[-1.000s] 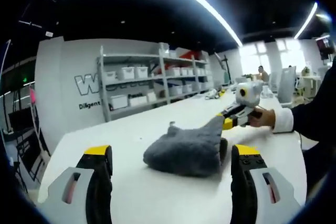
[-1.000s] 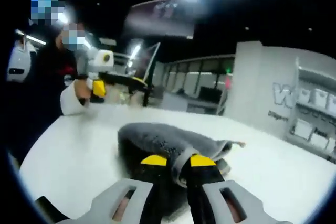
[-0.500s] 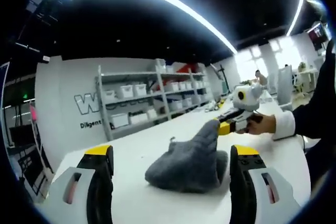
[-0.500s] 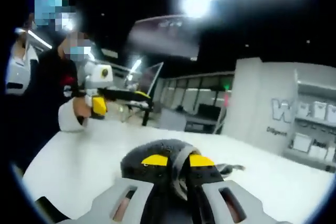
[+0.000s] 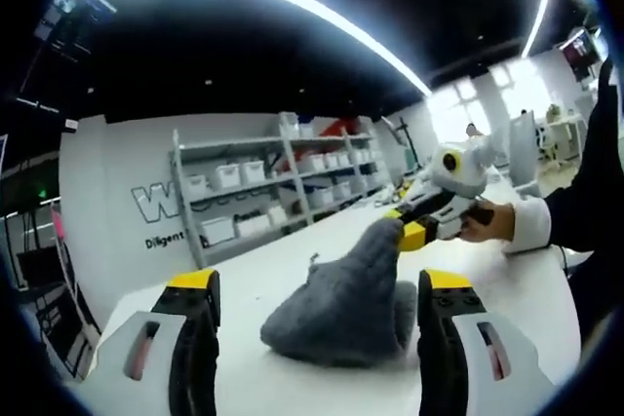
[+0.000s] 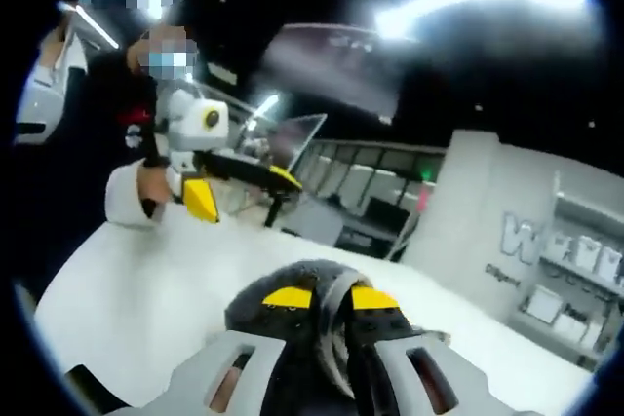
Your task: Open the folded towel by lifting each exposed corner and separating the folded layers until the towel lies flat within the target outline without major curled edges
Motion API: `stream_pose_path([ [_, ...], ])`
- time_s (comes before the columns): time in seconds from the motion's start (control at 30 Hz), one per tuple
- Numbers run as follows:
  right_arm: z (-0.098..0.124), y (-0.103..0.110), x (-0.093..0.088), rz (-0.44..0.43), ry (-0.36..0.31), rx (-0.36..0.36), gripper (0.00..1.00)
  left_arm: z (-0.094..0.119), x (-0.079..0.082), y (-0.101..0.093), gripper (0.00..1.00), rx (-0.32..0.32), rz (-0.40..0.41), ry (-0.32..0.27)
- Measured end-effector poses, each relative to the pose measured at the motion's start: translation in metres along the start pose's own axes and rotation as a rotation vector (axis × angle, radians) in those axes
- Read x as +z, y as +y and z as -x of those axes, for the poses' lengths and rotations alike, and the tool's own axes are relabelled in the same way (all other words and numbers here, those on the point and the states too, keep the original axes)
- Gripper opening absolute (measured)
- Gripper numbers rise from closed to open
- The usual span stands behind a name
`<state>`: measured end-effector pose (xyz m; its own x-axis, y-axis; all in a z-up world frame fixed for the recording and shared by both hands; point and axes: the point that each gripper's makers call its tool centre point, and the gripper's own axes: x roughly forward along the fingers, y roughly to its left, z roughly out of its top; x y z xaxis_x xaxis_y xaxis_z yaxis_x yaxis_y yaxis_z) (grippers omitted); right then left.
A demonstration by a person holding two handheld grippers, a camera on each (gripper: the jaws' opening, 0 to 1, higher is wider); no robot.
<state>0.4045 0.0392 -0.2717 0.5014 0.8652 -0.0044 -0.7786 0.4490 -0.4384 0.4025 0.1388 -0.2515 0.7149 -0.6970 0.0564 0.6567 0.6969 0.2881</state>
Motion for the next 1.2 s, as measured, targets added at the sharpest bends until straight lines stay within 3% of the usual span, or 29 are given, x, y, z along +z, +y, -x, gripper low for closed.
stream_pose_path([
  [0.2, -0.006, 0.000, 0.009, 0.008, -0.022, -0.003, 0.05, 0.001, 0.003, -0.002, 0.82, -0.021, 0.030, -0.017],
  [0.37, -0.012, 0.006, 0.013, 0.009, -0.033, 0.007, 0.05, -0.002, 0.006, -0.009, 0.76, -0.038, 0.024, -0.037],
  [0.67, -0.020, 0.013, 0.021, 0.056, -0.043, 0.022, 0.05, -0.014, -0.003, -0.041, 0.63, -0.119, -0.073, 0.019],
  [0.87, -0.024, 0.023, 0.028, 0.071, -0.060, 0.045, 0.05, -0.019, -0.010, -0.052, 0.54, -0.129, -0.111, 0.047],
  [0.93, -0.026, 0.028, 0.030, 0.098, -0.063, 0.044, 0.05, -0.021, -0.016, -0.055, 0.54, -0.128, -0.143, 0.075],
  [0.97, -0.028, 0.028, 0.032, 0.154, -0.061, 0.027, 0.05, -0.022, -0.020, -0.055, 0.54, -0.121, -0.167, 0.094],
  [1.2, -0.035, 0.047, 0.035, 0.231, -0.063, 0.055, 0.05, -0.022, -0.023, -0.055, 0.47, -0.113, -0.172, 0.095],
])
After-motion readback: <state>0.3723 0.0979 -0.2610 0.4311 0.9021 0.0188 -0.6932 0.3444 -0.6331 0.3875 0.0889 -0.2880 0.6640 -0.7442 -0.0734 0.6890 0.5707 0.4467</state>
